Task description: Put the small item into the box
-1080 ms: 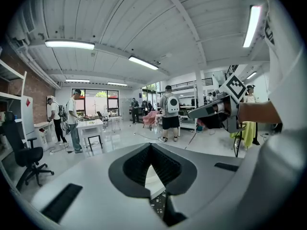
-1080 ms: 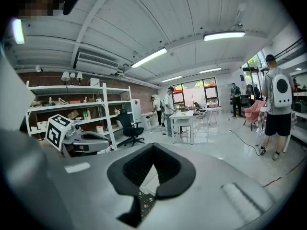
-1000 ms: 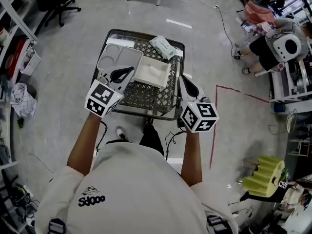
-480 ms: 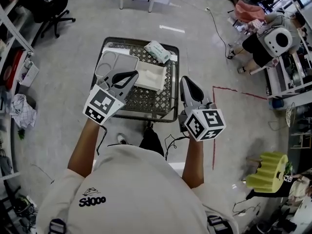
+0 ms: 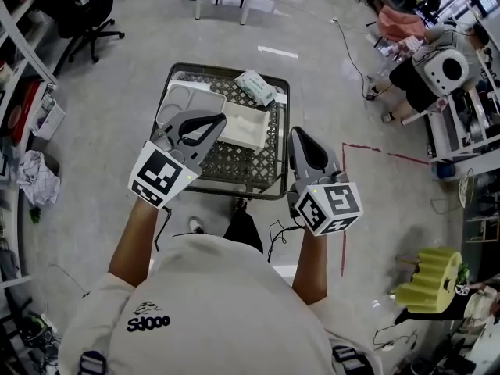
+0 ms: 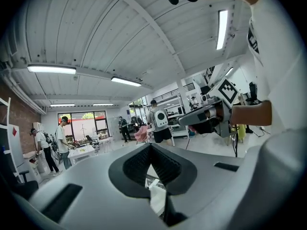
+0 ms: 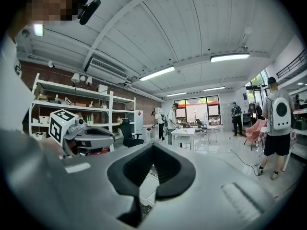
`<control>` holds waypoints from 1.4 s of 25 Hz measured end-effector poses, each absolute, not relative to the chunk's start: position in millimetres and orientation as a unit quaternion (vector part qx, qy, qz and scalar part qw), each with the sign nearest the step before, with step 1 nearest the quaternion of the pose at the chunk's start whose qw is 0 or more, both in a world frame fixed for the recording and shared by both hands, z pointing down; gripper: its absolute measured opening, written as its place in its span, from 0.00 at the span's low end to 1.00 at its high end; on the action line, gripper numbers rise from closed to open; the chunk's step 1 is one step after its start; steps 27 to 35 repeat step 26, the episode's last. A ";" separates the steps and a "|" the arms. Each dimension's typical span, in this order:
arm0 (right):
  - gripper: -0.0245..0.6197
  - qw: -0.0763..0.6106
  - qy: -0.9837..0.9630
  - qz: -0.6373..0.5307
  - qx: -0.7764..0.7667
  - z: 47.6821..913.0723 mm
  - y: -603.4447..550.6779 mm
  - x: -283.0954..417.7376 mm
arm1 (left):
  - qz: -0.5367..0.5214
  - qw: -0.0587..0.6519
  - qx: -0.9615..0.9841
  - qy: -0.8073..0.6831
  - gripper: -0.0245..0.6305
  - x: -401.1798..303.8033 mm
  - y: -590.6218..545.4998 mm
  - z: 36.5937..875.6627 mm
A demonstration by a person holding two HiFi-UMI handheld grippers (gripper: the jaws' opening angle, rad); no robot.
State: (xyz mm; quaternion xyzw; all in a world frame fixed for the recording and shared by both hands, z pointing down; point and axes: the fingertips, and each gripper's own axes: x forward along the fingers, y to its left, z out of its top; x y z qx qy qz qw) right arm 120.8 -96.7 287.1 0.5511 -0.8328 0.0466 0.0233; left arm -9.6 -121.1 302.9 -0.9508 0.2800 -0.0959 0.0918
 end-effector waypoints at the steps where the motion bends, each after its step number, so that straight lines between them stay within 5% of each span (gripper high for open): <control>1: 0.05 0.028 -0.833 0.044 0.550 287.7 -96.1 119.2 | -0.095 0.093 -0.951 0.280 0.04 -10.2 -120.3 301.6; 35: 0.05 0.062 -0.832 0.040 0.550 299.2 -97.1 109.3 | -0.102 0.070 -0.953 0.277 0.04 -16.4 -122.2 322.2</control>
